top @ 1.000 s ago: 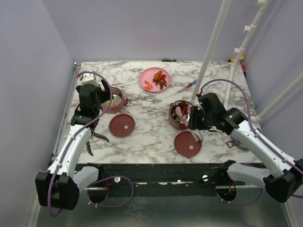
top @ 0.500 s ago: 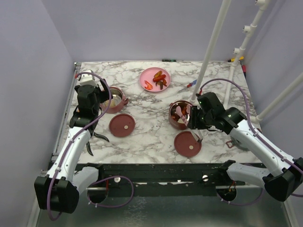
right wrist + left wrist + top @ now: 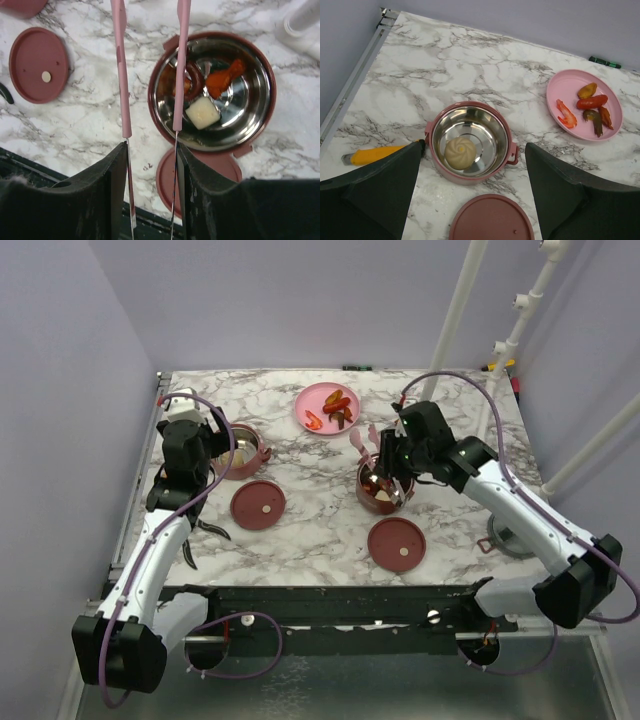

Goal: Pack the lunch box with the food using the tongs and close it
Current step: Place the fake food in the packing box, then pick up the fake food from the plate.

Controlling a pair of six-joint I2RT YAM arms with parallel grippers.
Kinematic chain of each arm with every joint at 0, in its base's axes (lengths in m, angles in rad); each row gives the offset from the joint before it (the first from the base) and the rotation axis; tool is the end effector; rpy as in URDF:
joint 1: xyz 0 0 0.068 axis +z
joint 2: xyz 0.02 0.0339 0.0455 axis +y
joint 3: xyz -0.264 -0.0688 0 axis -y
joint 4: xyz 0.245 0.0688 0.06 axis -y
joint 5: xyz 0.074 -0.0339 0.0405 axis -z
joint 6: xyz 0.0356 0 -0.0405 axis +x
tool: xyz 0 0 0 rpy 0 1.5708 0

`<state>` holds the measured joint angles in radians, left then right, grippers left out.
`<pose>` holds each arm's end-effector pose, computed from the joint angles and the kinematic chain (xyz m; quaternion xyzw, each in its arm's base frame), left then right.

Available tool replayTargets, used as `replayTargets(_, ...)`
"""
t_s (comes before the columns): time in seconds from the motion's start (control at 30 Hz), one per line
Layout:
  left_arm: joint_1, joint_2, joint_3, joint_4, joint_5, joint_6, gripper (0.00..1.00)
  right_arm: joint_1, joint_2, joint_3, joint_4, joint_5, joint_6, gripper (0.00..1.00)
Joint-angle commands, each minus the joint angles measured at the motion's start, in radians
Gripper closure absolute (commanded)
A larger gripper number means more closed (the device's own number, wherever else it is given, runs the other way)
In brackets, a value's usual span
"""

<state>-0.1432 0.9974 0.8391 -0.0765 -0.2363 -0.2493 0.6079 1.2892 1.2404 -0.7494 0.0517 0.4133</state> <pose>0.2326 -0.0251 0.3306 -0.1142 0.7746 -0.0292 0.6213 0.2233 0.1531 0.3366 -0.0803 0.9226 0.1632 0.3403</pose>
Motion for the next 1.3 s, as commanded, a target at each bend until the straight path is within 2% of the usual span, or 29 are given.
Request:
replayTargets(0.0, 0.005, -0.034, -0.011, 0.012, -0.005, 0.005, 0.14, 0.003, 0.115, 0.098, 0.086, -0.044, -0.089, 0.59)
replayTargets(0.4, 0.004, -0.056, -0.013, 0.017, 0.005, 0.004, 0.14, 0.003, 0.469, 0.341, 0.086, -0.172, -0.204, 0.61)
replayTargets(0.53, 0.005, -0.059, -0.012, 0.016, 0.004, 0.006, 0.14, 0.001, 0.574, 0.454, 0.048, -0.163, -0.241, 0.65)
replayTargets(1.0, 0.004, -0.074, -0.012, 0.018, 0.017, 0.006, 0.14, -0.051, 0.861, 0.768, -0.019, -0.215, -0.281, 0.67)
replayTargets(1.27, 0.004, -0.077, -0.012, 0.019, 0.022, 0.005, 0.14, -0.074, 0.946, 0.848, -0.049, -0.237, -0.293, 0.67)
